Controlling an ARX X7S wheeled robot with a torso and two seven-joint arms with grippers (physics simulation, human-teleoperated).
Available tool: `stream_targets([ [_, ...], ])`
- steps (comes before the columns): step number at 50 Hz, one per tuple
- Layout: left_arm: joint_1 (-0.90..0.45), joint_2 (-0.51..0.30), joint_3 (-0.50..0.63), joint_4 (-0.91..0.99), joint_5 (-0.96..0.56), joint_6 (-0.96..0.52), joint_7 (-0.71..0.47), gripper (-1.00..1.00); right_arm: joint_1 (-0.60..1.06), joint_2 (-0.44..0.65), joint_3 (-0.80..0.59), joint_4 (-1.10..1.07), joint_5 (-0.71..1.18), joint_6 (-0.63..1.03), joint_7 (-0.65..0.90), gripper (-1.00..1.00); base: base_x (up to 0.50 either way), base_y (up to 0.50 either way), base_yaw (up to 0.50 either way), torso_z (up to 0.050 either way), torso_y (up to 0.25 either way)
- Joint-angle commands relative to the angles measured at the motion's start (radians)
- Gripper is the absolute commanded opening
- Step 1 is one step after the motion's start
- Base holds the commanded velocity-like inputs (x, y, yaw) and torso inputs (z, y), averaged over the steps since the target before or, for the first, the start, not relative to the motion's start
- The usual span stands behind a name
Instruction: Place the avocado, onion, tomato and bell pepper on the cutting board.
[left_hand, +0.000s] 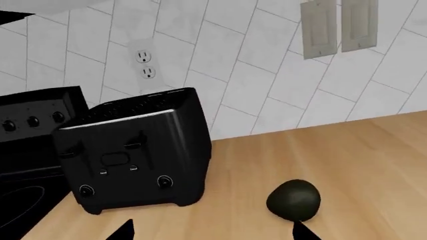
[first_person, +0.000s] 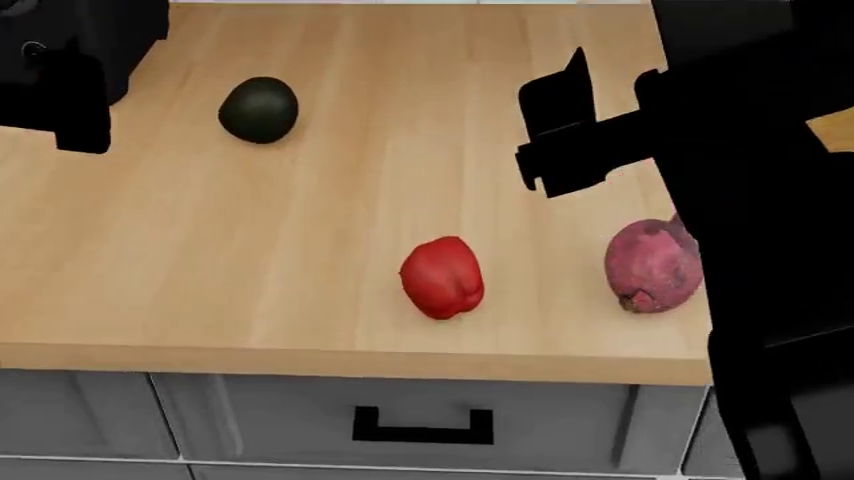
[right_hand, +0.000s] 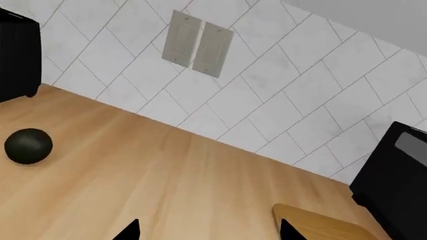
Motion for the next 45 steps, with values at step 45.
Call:
stream_targets([
  [45,-0.055,-0.005,-0.031,-0.018,-0.028,-0.047,0.051,1.00,0.026,0.196,0.058,-0.051,0.698,0.055,0.404,1.00,0.42,0.06,0.00,0.000,0.001],
])
